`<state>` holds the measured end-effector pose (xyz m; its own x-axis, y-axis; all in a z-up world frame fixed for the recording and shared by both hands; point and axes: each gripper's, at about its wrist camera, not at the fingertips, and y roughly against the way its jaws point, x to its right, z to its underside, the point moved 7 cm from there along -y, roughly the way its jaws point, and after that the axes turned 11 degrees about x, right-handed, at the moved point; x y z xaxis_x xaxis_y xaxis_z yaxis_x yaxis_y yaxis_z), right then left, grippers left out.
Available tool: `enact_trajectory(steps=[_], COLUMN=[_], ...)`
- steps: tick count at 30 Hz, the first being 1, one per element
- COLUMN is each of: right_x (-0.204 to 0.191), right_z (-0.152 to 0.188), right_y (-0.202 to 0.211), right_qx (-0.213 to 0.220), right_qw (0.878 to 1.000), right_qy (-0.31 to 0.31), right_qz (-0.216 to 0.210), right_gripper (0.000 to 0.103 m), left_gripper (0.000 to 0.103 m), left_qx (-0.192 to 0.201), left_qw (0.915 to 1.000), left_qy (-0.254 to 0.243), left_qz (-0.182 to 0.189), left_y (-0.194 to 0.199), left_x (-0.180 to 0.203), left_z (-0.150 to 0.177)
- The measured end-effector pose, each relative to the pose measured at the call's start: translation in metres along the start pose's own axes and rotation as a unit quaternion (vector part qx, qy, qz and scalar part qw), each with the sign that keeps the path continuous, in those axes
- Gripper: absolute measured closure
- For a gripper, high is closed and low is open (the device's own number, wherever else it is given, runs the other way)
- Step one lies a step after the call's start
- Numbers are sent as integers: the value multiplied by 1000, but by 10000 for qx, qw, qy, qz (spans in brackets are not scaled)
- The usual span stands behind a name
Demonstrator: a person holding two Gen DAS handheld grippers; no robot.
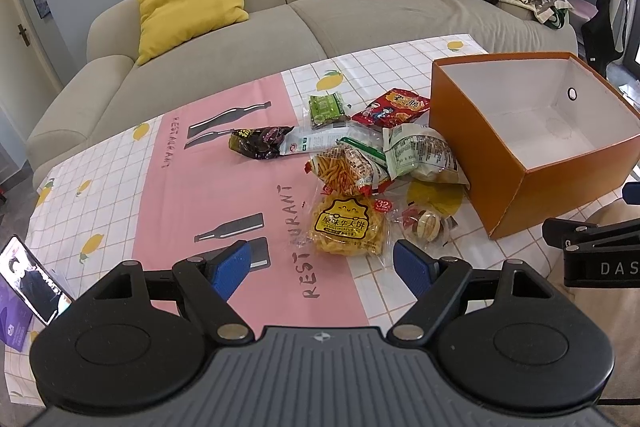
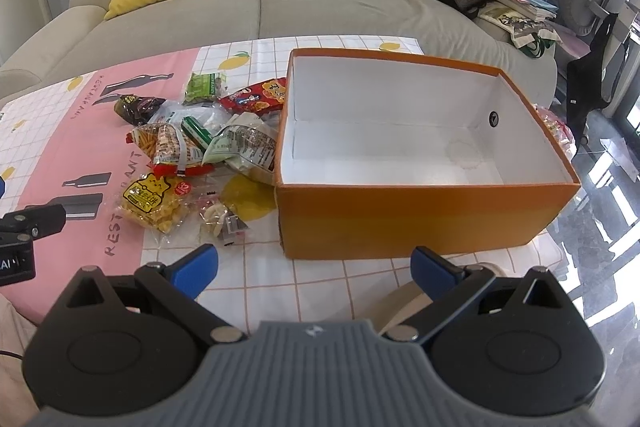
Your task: Organize snacks
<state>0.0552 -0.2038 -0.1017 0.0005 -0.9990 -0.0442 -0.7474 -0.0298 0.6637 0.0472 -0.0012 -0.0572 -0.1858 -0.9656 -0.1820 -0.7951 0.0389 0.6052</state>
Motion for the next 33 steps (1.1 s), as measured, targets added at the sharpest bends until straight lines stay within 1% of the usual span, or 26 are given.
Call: enact_trajectory(steps=[8,9,16,32,33], right_x=[1,2,1,3,4], right_z=[1,0,0,1,1], right_y=[-1,-1,-1,0,0], right_qx=[-19,11,23,12,37], right_qw=[10000,9999,9997,9996,9994], right_qy=[43,29,71,70,58], right_qz=[55,136,211,274,343], right_gripper=[3,3,3,3,3], left_gripper=[8,8,8,8,8], left_qx=[-24,-28,-43,-43,-43], left_qw=[10000,10000,10000,10000,10000], left_qy=[27,31,47,48,45], left_qz=[9,11,20,24,27], left_y=[0,0,-1,-1,-1], left_x=[0,0,-1,-1,-2], left_z=[1,2,2,2,1])
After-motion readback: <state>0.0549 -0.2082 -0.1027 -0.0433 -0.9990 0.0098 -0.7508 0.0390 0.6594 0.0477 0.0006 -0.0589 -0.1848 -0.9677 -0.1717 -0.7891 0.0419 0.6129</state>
